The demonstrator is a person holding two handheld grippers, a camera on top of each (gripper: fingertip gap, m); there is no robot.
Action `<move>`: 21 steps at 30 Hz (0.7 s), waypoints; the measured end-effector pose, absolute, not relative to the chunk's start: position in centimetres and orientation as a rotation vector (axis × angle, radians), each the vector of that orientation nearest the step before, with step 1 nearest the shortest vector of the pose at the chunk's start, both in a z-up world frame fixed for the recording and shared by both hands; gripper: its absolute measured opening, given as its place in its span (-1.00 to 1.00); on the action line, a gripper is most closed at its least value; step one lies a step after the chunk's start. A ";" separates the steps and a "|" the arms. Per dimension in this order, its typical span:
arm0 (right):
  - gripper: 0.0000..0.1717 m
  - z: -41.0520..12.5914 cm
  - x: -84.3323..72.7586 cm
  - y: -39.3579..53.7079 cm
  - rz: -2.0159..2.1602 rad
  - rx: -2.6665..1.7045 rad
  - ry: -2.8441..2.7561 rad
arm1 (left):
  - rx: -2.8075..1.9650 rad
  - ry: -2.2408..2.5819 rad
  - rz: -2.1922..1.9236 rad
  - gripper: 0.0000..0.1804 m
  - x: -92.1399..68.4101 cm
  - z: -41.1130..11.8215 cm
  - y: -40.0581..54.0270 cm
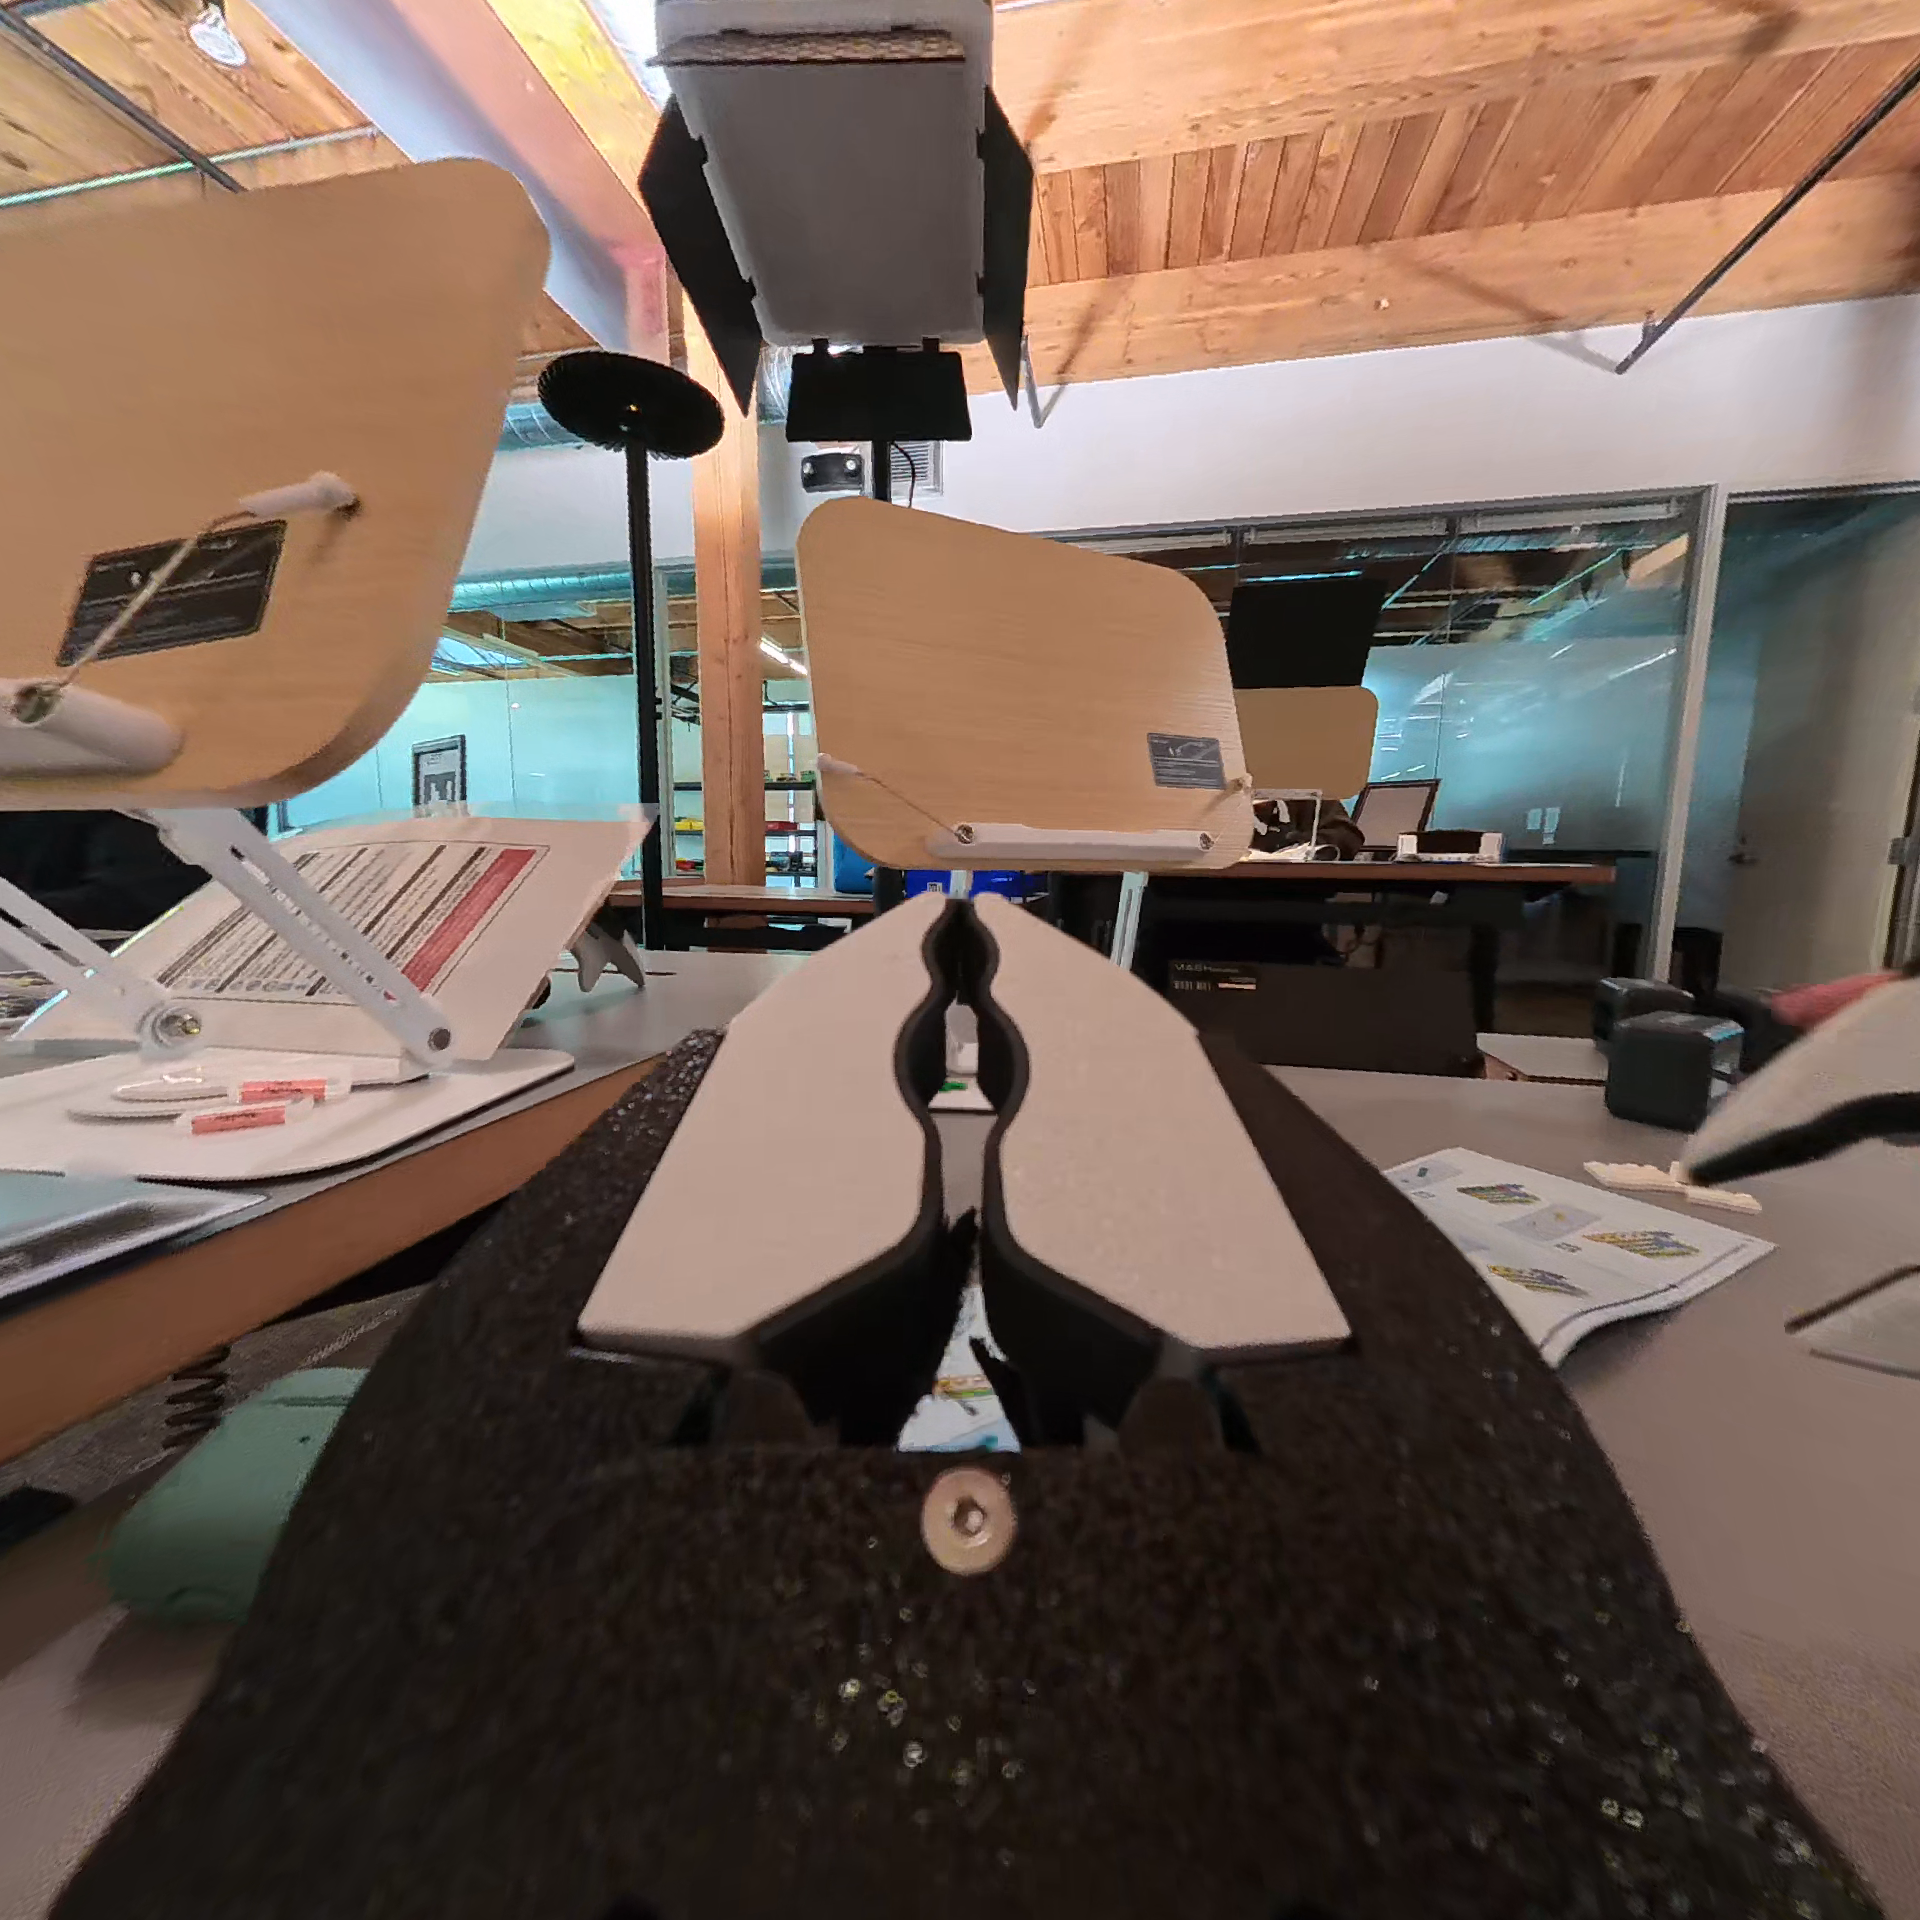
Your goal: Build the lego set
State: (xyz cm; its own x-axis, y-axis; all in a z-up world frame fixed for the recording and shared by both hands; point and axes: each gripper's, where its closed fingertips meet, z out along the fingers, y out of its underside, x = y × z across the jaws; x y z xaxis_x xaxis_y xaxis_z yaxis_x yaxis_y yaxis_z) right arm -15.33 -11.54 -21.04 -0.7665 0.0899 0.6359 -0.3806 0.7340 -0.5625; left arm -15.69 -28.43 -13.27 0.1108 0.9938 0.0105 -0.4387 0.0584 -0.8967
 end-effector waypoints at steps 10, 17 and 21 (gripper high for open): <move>-0.70 -24.2 -14.6 -24.5 1.038 0.400 -2.613 | -0.765 -0.901 1.396 -1.00 -14.5 -12.5 -34.4; -0.73 -27.2 -13.4 -27.7 0.914 0.489 -2.860 | -0.769 -0.912 1.389 -1.00 -14.5 -12.6 -34.7; -0.76 -27.9 -13.8 -27.7 0.847 0.496 -2.909 | -0.777 -0.910 1.389 -1.00 -14.4 -12.6 -34.6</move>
State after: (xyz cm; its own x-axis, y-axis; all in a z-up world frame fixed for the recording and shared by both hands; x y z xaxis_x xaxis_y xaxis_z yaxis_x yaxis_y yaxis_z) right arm -13.83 -27.68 -27.86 -0.9454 -0.2859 0.1565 -0.3252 0.7958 -0.5108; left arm -14.40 -34.63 -12.58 -0.0331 0.9966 0.0751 -0.4671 0.0510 -0.8827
